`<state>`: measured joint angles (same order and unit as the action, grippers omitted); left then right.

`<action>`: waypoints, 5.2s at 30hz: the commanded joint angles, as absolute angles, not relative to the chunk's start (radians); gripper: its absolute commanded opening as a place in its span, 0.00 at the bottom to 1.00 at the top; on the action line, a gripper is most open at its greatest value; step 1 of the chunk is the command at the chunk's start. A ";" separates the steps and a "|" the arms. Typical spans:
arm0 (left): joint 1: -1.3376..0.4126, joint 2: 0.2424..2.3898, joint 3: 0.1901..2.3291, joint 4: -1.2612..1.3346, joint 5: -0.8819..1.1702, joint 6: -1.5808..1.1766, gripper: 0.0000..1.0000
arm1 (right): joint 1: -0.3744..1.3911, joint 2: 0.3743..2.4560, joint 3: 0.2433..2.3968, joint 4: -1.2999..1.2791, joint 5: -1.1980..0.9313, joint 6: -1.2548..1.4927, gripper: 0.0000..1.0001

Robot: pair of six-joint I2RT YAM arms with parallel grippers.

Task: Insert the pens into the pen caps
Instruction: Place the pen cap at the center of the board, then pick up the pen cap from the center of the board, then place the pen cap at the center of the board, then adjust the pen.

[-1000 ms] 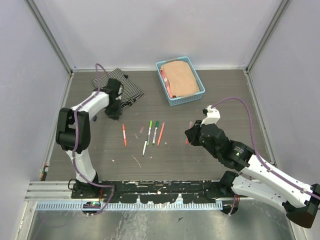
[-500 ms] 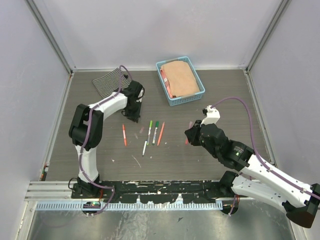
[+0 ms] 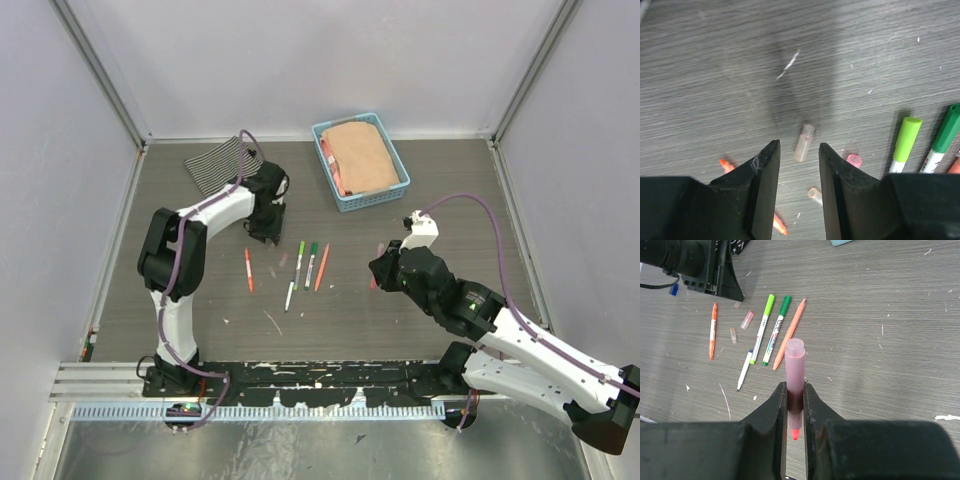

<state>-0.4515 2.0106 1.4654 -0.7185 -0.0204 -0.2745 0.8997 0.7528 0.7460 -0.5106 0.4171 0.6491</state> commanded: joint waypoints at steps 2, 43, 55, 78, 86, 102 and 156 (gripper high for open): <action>-0.367 1.876 1.440 -0.710 -0.176 -0.254 0.44 | 0.904 0.739 0.791 -0.509 0.428 0.649 0.00; 0.091 2.035 1.444 -0.714 -0.127 -0.214 0.31 | 0.904 0.753 0.832 -0.521 0.431 0.629 0.00; 0.019 1.840 1.337 -0.678 -0.032 -0.292 0.18 | 0.904 0.758 0.816 -0.507 0.425 0.641 0.00; -0.499 1.795 1.217 -0.579 -0.152 -0.424 0.18 | 0.904 0.742 0.786 -0.478 0.409 0.669 0.00; -0.507 1.844 1.243 -0.626 -0.213 -0.417 0.26 | 0.904 0.752 0.789 -0.474 0.406 0.666 0.00; -0.574 1.512 1.116 -0.506 -0.091 -0.416 0.35 | 0.904 0.727 0.813 -0.335 0.324 0.454 0.01; -0.819 1.068 1.140 -0.474 0.275 -0.327 0.49 | 1.037 1.066 1.043 -0.216 -0.092 -0.436 0.03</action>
<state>-0.7990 1.0424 1.1530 -0.5179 0.2440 -0.3264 1.0321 1.1034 1.0080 -0.2703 -0.1108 -0.4213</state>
